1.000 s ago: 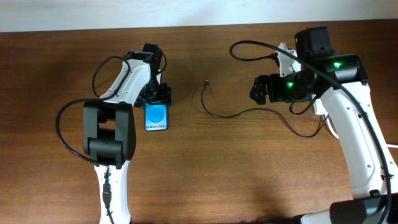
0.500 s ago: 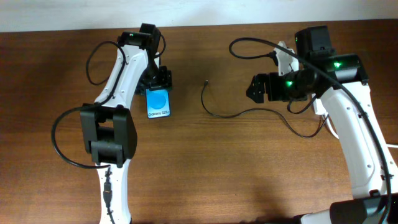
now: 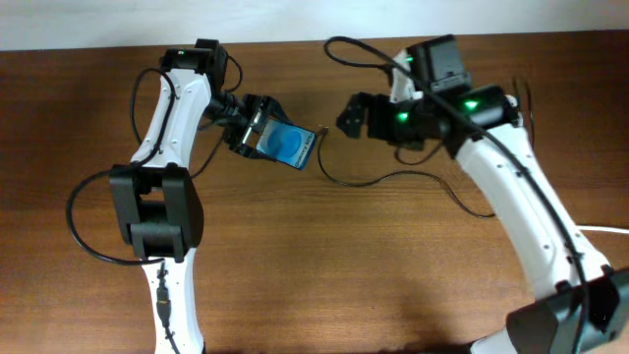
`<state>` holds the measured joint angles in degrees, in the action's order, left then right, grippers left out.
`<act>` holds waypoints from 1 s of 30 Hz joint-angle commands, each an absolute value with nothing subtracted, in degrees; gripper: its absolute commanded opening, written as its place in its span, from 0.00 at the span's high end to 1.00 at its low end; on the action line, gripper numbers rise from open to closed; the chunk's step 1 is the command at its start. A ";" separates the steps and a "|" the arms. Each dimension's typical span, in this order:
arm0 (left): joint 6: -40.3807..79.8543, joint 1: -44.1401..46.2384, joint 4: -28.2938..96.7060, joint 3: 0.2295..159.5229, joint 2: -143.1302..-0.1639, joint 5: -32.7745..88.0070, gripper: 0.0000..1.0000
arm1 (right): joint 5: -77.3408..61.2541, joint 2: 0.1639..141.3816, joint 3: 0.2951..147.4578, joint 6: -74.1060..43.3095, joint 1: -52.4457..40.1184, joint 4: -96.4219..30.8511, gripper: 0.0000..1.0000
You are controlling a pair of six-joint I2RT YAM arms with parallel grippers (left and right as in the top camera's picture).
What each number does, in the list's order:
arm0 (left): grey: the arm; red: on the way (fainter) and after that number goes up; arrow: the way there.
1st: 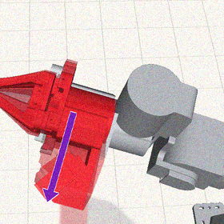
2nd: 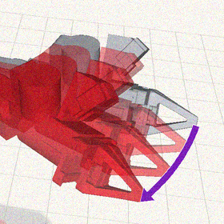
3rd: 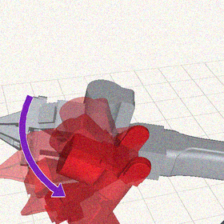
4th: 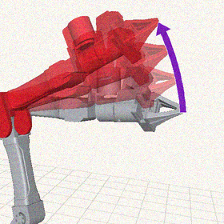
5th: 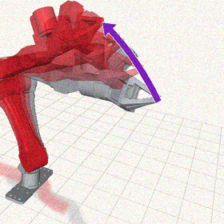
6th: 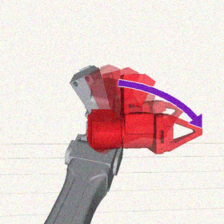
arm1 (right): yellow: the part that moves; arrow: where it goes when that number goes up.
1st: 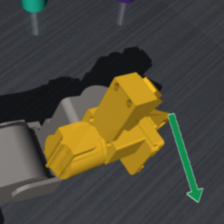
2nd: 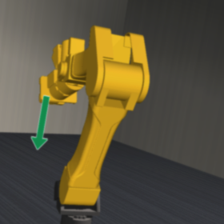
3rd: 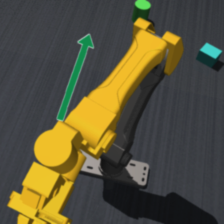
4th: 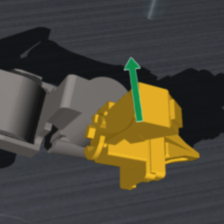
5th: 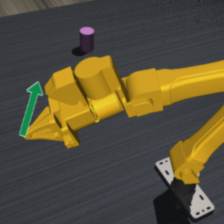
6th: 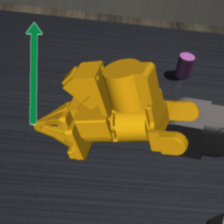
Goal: Plug charger to phone and switch on socket
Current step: 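Lift the phone with the left gripper and grasp its side with the right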
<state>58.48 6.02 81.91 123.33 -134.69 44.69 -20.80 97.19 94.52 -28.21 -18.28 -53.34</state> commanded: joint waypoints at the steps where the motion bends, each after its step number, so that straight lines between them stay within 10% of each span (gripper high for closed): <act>1: 63.11 7.92 83.11 124.99 -135.00 48.71 1.00 | -16.43 100.03 95.04 -32.62 -22.61 -50.87 0.07; 30: 64.64 10.76 86.24 124.97 -135.00 57.69 1.00 | -12.03 107.26 95.04 -33.50 -29.61 -47.09 0.83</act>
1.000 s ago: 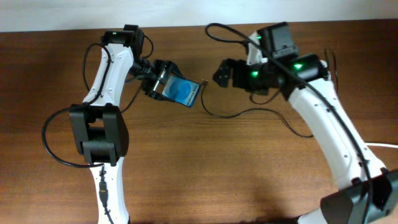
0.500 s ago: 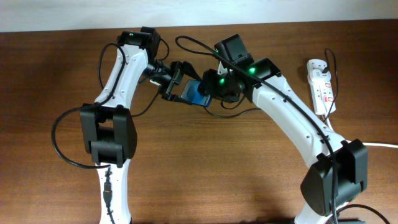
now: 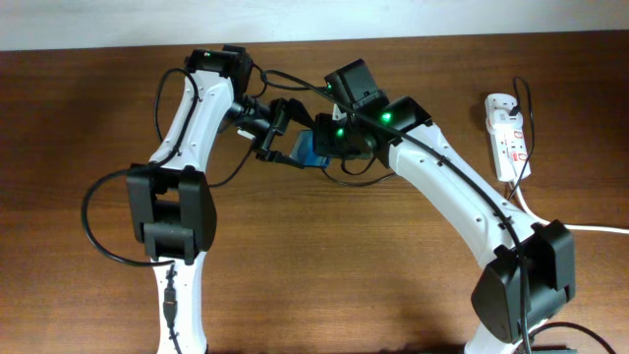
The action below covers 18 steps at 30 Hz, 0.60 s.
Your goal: Plug charger to phone and switch on socket
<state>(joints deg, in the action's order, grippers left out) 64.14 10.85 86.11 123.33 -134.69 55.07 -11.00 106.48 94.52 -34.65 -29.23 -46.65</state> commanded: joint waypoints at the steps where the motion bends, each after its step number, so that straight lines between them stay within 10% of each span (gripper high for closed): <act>1: 64.66 10.76 86.24 124.97 -135.00 57.69 1.00 | -12.03 107.26 95.04 -33.50 -29.61 -47.09 0.84; 9: 64.62 10.70 86.13 124.99 -135.00 57.65 1.00 | -11.99 106.76 95.20 -33.50 -26.79 -47.57 0.96; 14: 28.12 10.70 70.22 124.99 -135.00 57.80 1.00 | -13.52 96.55 95.22 -33.41 -14.52 -45.36 0.96; 18: 15.27 10.07 65.14 124.97 -135.00 74.87 0.38 | -12.64 81.12 94.91 -28.34 -10.33 -48.03 0.96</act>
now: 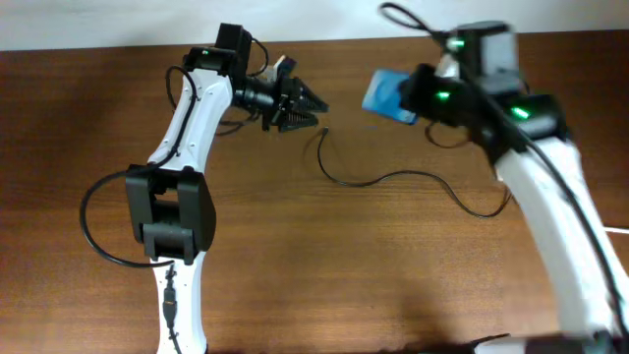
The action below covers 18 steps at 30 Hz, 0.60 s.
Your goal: Plug charger to phone and switch on socket
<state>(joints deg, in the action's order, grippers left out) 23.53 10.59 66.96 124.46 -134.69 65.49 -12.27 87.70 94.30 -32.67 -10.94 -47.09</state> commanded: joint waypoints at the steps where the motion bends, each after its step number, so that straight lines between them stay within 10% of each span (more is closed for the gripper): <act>1: 15.29 10.00 64.51 124.99 -135.00 75.72 0.29 | -12.62 76.58 91.94 -27.42 -10.33 -47.79 0.96; 7: 15.29 9.91 64.12 124.99 -135.00 80.23 0.27 | -15.70 61.10 48.71 -51.16 -5.69 -4.05 0.96; 18: 25.69 9.98 52.07 124.97 -135.00 74.15 0.21 | -15.77 91.77 47.59 -87.83 -13.21 39.94 0.96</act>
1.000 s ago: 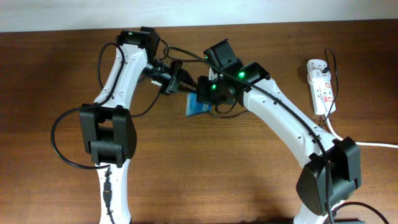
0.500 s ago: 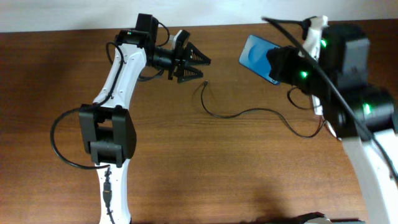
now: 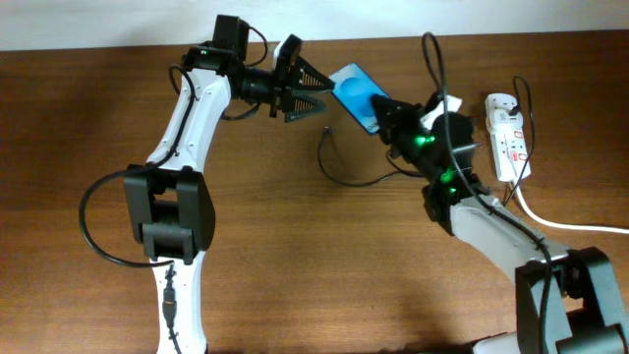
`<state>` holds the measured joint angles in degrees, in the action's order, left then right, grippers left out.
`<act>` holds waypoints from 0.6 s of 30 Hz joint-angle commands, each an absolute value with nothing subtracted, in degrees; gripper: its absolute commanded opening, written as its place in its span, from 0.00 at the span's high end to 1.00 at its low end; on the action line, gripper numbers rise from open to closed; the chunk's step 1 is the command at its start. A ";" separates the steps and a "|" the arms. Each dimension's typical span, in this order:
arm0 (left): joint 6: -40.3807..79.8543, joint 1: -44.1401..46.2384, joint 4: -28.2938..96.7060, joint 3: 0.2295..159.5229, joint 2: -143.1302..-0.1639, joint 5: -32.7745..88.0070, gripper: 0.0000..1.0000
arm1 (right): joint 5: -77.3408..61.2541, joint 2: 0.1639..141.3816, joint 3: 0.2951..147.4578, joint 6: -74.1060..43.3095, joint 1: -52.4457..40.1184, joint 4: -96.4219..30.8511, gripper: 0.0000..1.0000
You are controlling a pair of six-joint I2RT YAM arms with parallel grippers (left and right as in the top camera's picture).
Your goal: Plug charger to phone and switch on socket
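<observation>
The blue phone (image 3: 352,90) is held up over the back middle of the table, with my right gripper (image 3: 385,113) shut on its right end. My left gripper (image 3: 322,90) is just left of the phone, open and empty, its fingers pointing at the phone's left edge. The thin black charger cable (image 3: 344,180) lies in a loop on the wood, its free end (image 3: 325,133) below the phone. It runs right to the white socket strip (image 3: 505,130). The strip's switch cannot be made out.
The socket strip's thick white lead (image 3: 565,224) trails off to the right edge. Black arm cables (image 3: 93,211) loop beside the left arm's base. The table's back edge meets a white wall (image 3: 98,20).
The right gripper has brought the phone back left and lower, from the far right to just beside the left gripper. The left gripper has moved slightly up and right; it is still empty.
At first my left gripper held the phone and the right gripper was empty nearby. Then both grippers were at the phone. After that the right gripper had it alone, off to the right, and the left was free. Now the phone is back beside the left fingers.
</observation>
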<state>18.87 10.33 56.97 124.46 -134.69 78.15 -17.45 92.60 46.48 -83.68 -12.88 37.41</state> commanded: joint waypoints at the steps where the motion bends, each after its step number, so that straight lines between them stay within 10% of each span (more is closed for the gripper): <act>1: 27.57 10.09 49.43 124.97 -135.00 72.84 0.21 | -15.81 91.77 47.75 -88.79 -13.21 39.92 0.96; 18: 74.89 17.89 5.43 124.97 -135.00 71.37 0.33 | 2.00 92.38 51.72 -94.52 -19.27 39.29 0.96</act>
